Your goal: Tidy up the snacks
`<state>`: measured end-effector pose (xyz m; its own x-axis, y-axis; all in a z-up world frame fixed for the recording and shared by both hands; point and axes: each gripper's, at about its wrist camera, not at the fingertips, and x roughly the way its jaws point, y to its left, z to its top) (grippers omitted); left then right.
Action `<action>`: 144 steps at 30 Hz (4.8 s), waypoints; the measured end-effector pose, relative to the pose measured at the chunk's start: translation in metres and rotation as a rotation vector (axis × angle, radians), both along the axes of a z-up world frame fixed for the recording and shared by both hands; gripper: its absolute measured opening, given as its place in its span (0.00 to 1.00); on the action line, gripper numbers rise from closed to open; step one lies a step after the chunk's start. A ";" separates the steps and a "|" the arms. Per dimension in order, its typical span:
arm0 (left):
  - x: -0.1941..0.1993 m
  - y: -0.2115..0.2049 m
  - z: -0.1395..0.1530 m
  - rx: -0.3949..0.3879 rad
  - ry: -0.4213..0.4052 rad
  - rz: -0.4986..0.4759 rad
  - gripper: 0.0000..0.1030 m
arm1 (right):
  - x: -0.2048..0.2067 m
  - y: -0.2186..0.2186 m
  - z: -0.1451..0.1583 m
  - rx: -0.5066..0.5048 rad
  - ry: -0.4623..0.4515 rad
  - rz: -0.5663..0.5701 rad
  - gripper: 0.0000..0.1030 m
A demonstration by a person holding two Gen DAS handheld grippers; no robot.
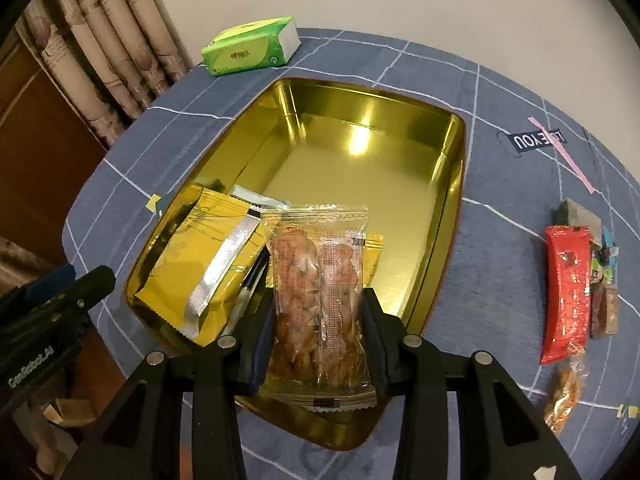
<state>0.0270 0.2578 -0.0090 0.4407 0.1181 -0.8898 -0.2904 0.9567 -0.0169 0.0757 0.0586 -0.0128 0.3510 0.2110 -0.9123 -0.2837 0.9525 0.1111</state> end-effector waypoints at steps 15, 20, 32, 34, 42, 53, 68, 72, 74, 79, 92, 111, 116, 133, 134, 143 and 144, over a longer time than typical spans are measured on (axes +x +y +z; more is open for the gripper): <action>-0.001 -0.007 0.005 0.009 -0.029 -0.030 0.63 | -0.014 -0.014 0.019 0.009 -0.040 0.000 0.45; -0.002 -0.006 0.006 0.007 -0.033 -0.026 0.63 | -0.038 -0.055 0.040 0.016 -0.094 -0.082 0.56; -0.005 -0.024 0.012 0.036 -0.054 -0.082 0.63 | -0.052 -0.187 0.014 -0.041 0.031 -0.397 0.56; -0.005 -0.024 0.013 0.045 -0.058 -0.082 0.63 | -0.052 -0.195 0.004 -0.031 0.065 -0.426 0.56; -0.004 -0.019 0.011 0.037 -0.051 -0.063 0.63 | -0.048 -0.205 -0.025 -0.030 0.107 -0.480 0.54; -0.003 -0.031 0.009 0.083 -0.039 -0.084 0.63 | -0.054 -0.209 -0.023 -0.118 0.058 -0.413 0.34; 0.001 -0.131 0.023 0.017 -0.020 -0.283 0.63 | -0.057 -0.314 -0.025 -0.153 -0.066 -0.483 0.34; 0.009 -0.175 0.024 -0.003 -0.005 -0.361 0.63 | -0.041 -0.332 -0.028 -0.150 -0.142 -0.487 0.34; 0.015 -0.197 0.021 -0.016 0.013 -0.387 0.63 | -0.033 -0.337 -0.029 -0.158 -0.176 -0.481 0.34; 0.033 -0.235 0.008 -0.065 0.056 -0.421 0.63 | -0.020 -0.347 -0.031 -0.184 -0.233 -0.460 0.34; 0.084 -0.312 -0.025 -0.181 0.154 -0.431 0.63 | -0.015 -0.363 -0.033 -0.128 -0.269 -0.460 0.34; 0.109 -0.359 -0.067 -0.080 0.203 -0.398 0.63 | -0.015 -0.360 -0.034 -0.114 -0.270 -0.454 0.38; 0.107 -0.361 -0.069 -0.040 0.186 -0.428 0.63 | -0.015 -0.360 -0.034 -0.114 -0.270 -0.454 0.38; 0.080 -0.338 -0.050 -0.034 0.181 -0.509 0.45 | -0.015 -0.360 -0.034 -0.113 -0.271 -0.454 0.38; 0.077 -0.338 -0.047 -0.029 0.173 -0.514 0.45 | -0.015 -0.360 -0.034 -0.113 -0.271 -0.454 0.38; 0.054 -0.325 -0.014 -0.025 0.121 -0.533 0.45 | -0.015 -0.360 -0.034 -0.113 -0.272 -0.454 0.38; 0.052 -0.323 -0.011 -0.022 0.116 -0.536 0.45 | -0.015 -0.360 -0.034 -0.113 -0.272 -0.454 0.38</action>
<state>0.0791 -0.0655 -0.0199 0.3333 -0.1153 -0.9358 0.2365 0.9710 -0.0354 0.0606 -0.3014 -0.0467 0.6105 -0.1109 -0.7842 0.1546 0.9878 -0.0193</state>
